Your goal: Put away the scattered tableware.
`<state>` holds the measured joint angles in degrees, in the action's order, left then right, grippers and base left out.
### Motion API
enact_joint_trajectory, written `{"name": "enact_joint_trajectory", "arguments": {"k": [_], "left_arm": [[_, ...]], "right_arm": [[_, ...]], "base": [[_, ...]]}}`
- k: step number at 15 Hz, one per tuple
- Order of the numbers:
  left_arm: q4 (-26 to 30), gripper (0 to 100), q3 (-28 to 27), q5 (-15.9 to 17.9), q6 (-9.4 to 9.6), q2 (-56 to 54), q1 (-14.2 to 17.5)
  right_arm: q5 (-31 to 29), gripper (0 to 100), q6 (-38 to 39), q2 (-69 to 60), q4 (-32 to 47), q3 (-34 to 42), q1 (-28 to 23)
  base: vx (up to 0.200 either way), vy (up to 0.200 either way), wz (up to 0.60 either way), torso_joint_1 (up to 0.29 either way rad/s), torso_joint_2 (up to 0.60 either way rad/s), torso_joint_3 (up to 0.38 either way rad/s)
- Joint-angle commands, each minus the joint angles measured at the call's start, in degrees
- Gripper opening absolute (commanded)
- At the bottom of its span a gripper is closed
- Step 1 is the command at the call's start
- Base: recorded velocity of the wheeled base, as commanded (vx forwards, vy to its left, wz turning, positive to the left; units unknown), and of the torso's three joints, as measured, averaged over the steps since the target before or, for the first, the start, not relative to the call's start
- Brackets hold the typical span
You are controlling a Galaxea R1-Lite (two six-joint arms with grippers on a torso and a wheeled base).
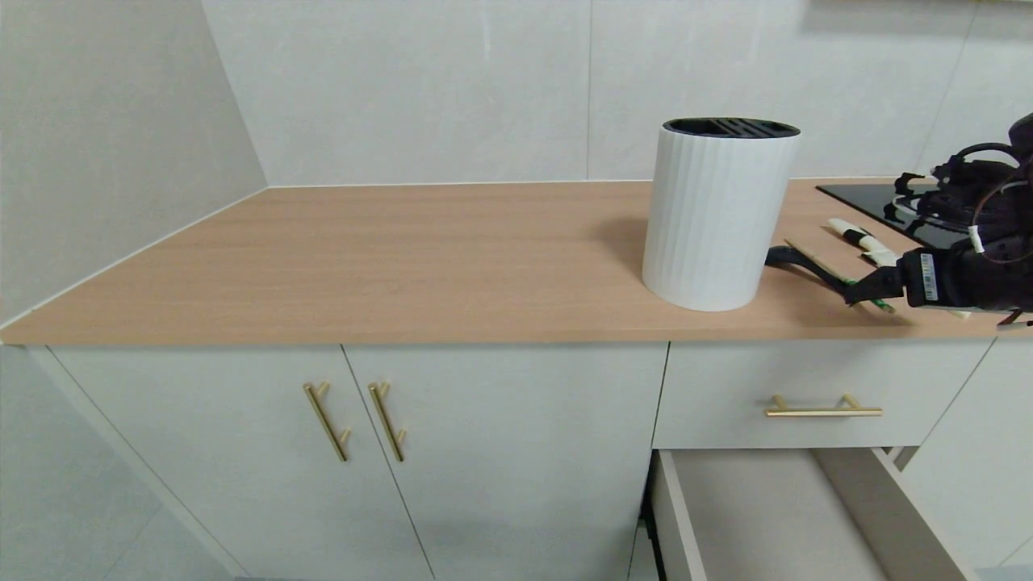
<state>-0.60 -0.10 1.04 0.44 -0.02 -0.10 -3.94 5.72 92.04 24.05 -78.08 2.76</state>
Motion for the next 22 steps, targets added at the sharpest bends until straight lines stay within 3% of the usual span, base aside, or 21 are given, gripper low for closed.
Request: {"name": "enact_joint_trajectory", "arguments": {"k": [1, 13, 14, 22], "left_arm": [[0.0, 100, 0.0, -0.1, 0.0, 0.0, 0.0], [0.0, 100, 0.0, 0.0, 0.0, 0.0, 0.0], [0.0, 100, 0.0, 0.0, 0.0, 0.0, 0.0], [0.0, 100, 0.0, 0.0, 0.0, 0.0, 0.0]], "right_arm": [[0.1, 100, 1.1, 3.7, -1.3, -0.2, -0.1], [0.0, 100, 3.4, 8.4, -7.3, -0.6, -2.2], [0.0, 0, 3.6, 8.6, -7.4, -0.6, -2.2], [-0.1, 0, 3.6, 8.1, -7.4, -0.5, -2.2]], "base": [[0.0, 0.0, 0.0, 0.0, 0.0, 0.0], [0.0, 0.0, 0.0, 0.0, 0.0, 0.0], [0.0, 0.0, 0.0, 0.0, 0.0, 0.0], [0.0, 0.0, 0.0, 0.0, 0.0, 0.0]]}}
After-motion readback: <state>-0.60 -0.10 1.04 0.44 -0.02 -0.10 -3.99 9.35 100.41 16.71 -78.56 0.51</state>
